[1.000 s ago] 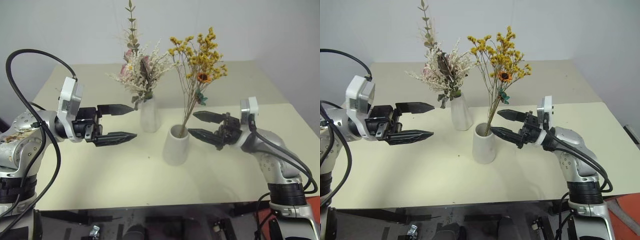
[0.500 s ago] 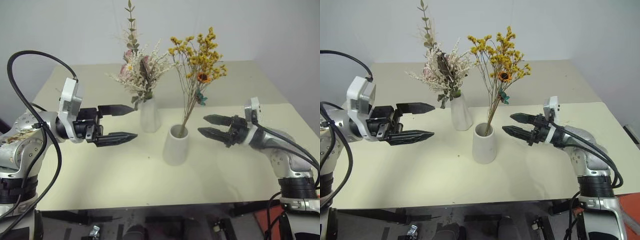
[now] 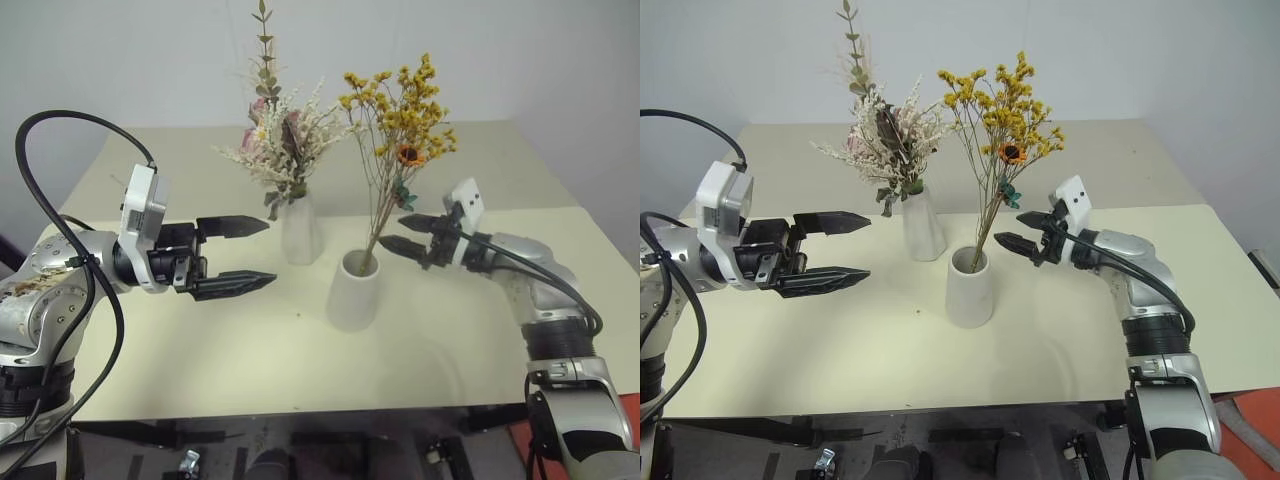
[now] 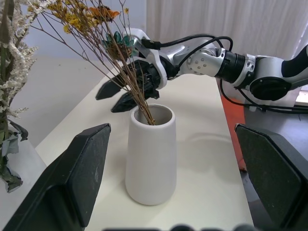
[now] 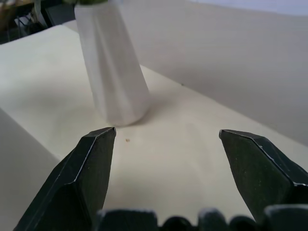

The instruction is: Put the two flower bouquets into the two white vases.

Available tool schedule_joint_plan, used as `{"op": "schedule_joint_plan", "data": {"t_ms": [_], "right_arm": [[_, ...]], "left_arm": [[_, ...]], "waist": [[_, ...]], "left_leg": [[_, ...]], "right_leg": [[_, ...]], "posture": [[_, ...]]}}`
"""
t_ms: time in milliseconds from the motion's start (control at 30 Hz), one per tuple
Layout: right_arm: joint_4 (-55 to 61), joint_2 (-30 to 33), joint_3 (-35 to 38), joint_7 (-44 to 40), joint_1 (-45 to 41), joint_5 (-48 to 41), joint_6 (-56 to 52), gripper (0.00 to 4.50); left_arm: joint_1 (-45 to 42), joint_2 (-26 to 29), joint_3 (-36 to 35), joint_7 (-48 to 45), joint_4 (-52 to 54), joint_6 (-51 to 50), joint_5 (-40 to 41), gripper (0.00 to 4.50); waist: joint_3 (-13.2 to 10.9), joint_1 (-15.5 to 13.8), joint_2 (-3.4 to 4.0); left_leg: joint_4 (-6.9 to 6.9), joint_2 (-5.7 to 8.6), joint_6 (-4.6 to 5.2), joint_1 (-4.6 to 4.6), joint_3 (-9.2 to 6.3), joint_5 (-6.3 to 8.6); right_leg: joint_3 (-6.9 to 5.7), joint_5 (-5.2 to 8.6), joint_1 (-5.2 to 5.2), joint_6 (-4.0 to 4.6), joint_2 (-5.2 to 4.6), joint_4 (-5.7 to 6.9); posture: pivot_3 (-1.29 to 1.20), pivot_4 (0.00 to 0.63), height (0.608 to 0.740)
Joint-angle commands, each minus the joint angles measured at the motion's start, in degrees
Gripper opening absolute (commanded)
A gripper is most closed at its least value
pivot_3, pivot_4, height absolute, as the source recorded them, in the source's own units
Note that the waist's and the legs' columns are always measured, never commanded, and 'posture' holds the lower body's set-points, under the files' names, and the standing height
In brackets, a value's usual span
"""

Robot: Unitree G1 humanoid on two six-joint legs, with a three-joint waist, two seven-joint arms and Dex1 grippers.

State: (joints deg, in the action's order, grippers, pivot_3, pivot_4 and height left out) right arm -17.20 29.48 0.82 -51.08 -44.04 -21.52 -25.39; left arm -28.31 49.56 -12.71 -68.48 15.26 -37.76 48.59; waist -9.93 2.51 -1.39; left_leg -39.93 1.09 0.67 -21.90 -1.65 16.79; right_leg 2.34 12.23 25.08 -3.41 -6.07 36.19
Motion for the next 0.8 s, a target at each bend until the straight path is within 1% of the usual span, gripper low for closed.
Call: {"op": "schedule_joint_plan", "data": {"t_ms": [33,267,400,600,800], "right_arm": [[1.19,-0.81,2.77,3.04,-2.52,-0.62,-0.2,4.16],[6.15,-1.24,5.71,1.81,-1.57,-5.36,-1.86,4.16],[10.86,-1.59,8.43,-0.07,0.57,-10.15,-2.08,4.16],[14.88,-1.03,9.24,-1.7,3.32,-13.25,-2.55,4.16],[16.32,-0.4,9.13,-3.76,4.91,-14.6,-1.71,4.16]], "left_arm": [[0.09,0.54,-1.78,0.46,1.93,0.41,1.02,4.5],[0.47,0.69,-1.72,0.66,2.05,0.4,1.41,4.5],[0.24,0.7,-1.25,0.49,1.67,0.4,1.38,4.5],[-0.23,0.64,-0.75,0.25,1.28,0.4,1.23,4.5],[-0.5,0.59,-0.47,0.07,1.03,0.48,1.11,4.5]], "waist": [[0.0,0.0,0.0],[0.0,-0.04,0.0],[0.0,-0.04,0.0],[0.0,-0.02,0.0],[0.0,0.01,0.0]], "left_leg": [[0.0,0.0,0.0,0.02,0.0,0.0],[0.0,0.0,0.01,-0.03,0.0,0.0],[0.01,0.0,0.01,-0.02,-0.01,0.01],[0.0,0.0,0.01,0.02,-0.01,0.01],[0.0,0.0,0.01,0.02,0.0,0.0]], "right_leg": [[0.0,0.0,0.0,0.0,0.0,0.0],[-0.01,0.0,0.0,0.0,0.0,0.03],[-0.02,0.0,0.0,0.0,0.0,0.03],[-0.01,0.0,-0.01,0.0,0.01,0.02],[-0.01,0.0,-0.01,0.0,0.01,0.02]], "posture": [[0.0,0.15,0.74],[0.0,0.15,0.74],[0.0,0.15,0.74],[0.0,0.15,0.74],[0.0,0.15,0.74]]}}
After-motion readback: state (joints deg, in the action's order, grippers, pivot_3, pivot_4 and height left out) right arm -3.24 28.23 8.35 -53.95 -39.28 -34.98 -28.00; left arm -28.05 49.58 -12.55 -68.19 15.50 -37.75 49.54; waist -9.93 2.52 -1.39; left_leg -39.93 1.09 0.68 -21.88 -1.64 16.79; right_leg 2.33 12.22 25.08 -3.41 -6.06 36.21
